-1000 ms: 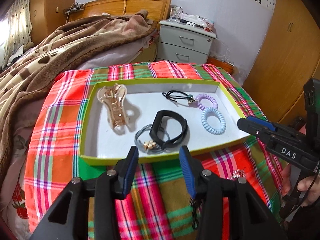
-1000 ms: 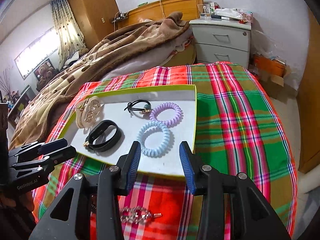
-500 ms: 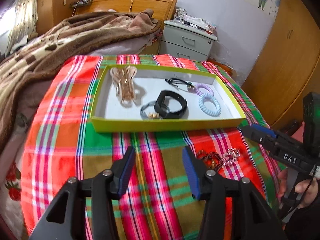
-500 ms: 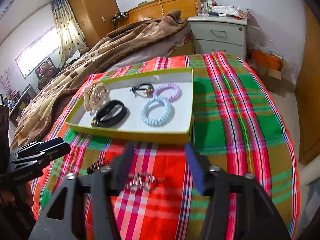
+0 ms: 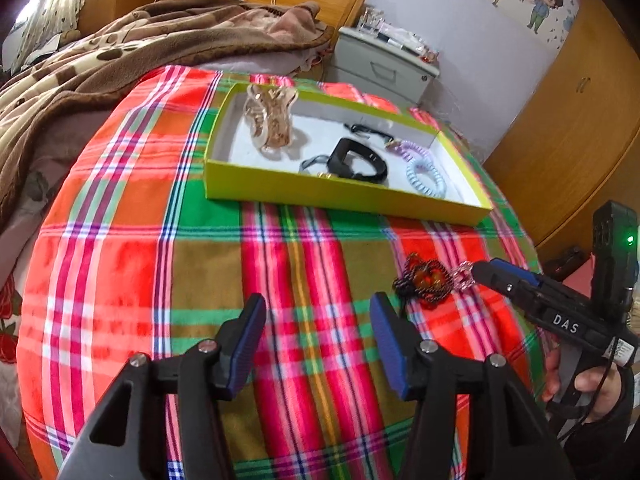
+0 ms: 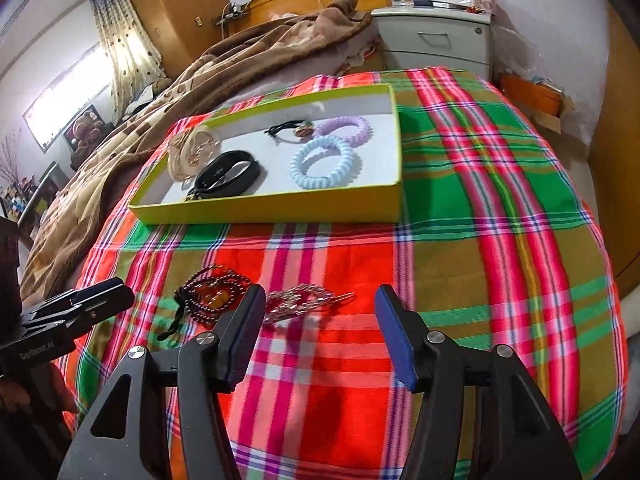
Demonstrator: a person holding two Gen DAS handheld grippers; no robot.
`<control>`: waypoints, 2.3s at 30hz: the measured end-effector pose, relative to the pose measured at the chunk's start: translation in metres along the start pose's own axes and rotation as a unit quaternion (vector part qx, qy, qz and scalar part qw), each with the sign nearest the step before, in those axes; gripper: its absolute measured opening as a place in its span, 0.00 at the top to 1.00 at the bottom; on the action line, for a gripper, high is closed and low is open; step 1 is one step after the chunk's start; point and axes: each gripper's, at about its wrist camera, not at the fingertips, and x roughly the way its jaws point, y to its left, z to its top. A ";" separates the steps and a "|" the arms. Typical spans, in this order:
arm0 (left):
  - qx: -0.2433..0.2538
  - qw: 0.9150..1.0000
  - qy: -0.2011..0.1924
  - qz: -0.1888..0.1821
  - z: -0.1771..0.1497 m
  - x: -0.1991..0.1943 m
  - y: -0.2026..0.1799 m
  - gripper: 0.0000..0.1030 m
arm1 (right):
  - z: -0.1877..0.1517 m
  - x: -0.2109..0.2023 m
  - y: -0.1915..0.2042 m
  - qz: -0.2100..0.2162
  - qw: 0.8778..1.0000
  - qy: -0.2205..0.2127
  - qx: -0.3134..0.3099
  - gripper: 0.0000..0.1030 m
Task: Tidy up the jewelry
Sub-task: 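Withdraw both open tools toward the bead bracelet and rhinestone clip, then grasp the brown bead bracelet with the left tool while the right tool grasps the rose-gold rhinestone clip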
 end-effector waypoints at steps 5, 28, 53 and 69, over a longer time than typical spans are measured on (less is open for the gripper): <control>0.003 1.000 0.005 -0.009 -0.003 0.000 0.000 0.45 | -0.002 0.002 0.009 -0.003 1.000 0.002 -0.003 0.44; 0.011 1.000 0.016 -0.009 -0.007 -0.001 -0.004 0.45 | -0.008 0.008 0.022 -0.022 0.998 -0.007 0.050 0.63; 0.054 0.997 0.037 -0.032 0.011 0.020 -0.038 0.46 | -0.009 -0.007 -0.005 0.028 0.997 -0.020 0.069 0.89; 0.107 0.993 0.042 0.015 0.019 0.041 -0.076 0.58 | -0.009 -0.024 -0.025 0.024 0.996 -0.035 0.076 0.89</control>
